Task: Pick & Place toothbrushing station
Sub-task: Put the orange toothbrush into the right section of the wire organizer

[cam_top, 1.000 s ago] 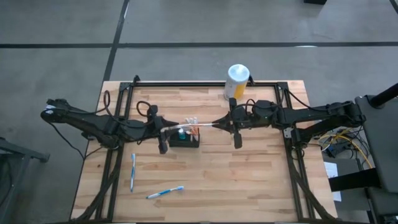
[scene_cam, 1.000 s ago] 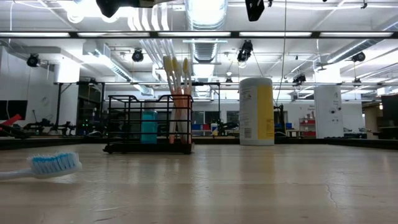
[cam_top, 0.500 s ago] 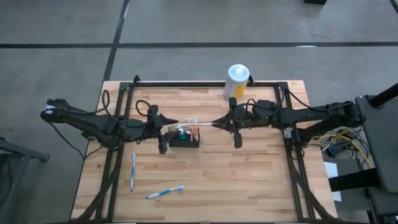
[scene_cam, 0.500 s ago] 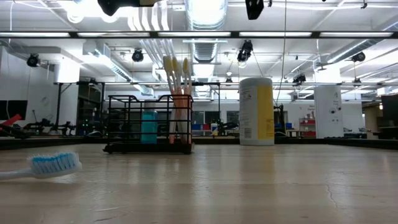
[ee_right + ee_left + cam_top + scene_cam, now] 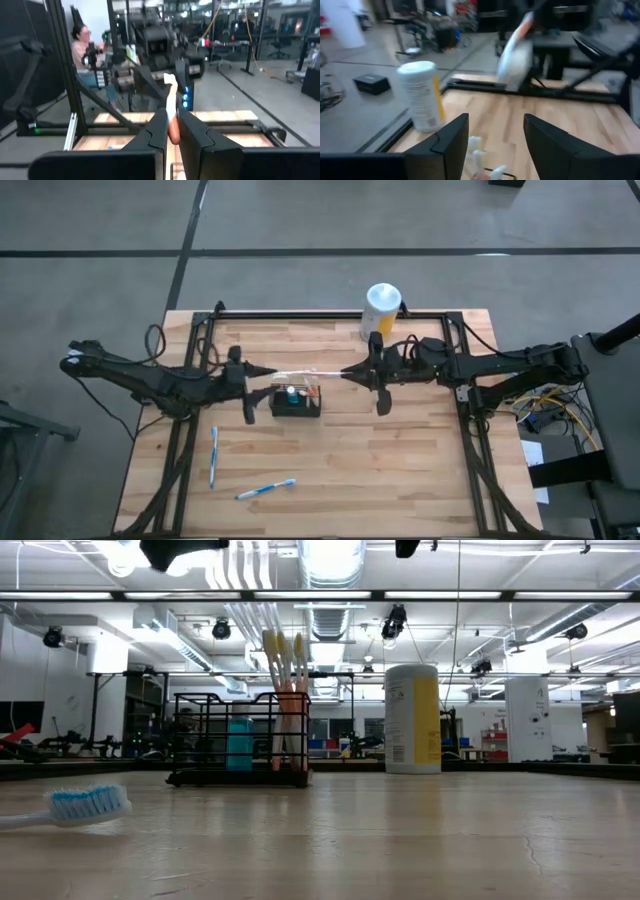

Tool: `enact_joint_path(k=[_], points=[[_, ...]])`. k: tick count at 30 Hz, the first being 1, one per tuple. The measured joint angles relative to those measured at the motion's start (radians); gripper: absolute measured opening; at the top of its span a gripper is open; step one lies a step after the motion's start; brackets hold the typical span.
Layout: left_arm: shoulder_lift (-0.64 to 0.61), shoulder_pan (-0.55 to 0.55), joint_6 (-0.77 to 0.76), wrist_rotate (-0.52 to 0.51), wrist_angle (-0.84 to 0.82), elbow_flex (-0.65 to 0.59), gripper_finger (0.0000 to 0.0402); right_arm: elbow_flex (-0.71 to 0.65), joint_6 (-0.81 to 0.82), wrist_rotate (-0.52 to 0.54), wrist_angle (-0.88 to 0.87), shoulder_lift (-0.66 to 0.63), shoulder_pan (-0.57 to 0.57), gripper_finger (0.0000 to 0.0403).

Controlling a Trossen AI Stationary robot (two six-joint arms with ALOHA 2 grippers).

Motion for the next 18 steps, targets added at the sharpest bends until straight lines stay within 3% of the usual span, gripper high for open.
enact_joint_path(k=[4, 8, 12, 14, 18], points=[[-0.101, 0.0, -0.033, -0.046, 0.235, -0.194, 0.0195, -0.014, -0.003, 0.0, 0.098, 0.0, 0.0, 0.002], [-0.144, 0.0, -0.038, -0.024, 0.716, -0.415, 0.0195, -0.057, -0.004, 0.0, 0.209, 0.0, -0.002, 0.002], [-0.125, 0.0, -0.039, 0.075, 1.167, -0.577, 0.0195, -0.124, 0.035, -0.001, 0.426, 0.04, -0.008, 0.002], [-0.113, 0.0, -0.077, 0.076, 1.274, -0.621, 0.0194, -0.154, 0.051, -0.001, 0.542, 0.081, -0.009, 0.002], [-0.076, 0.003, -0.159, 0.004, 1.283, -0.625, 0.0194, -0.179, 0.137, -0.005, 0.697, 0.19, -0.015, 0.002]])
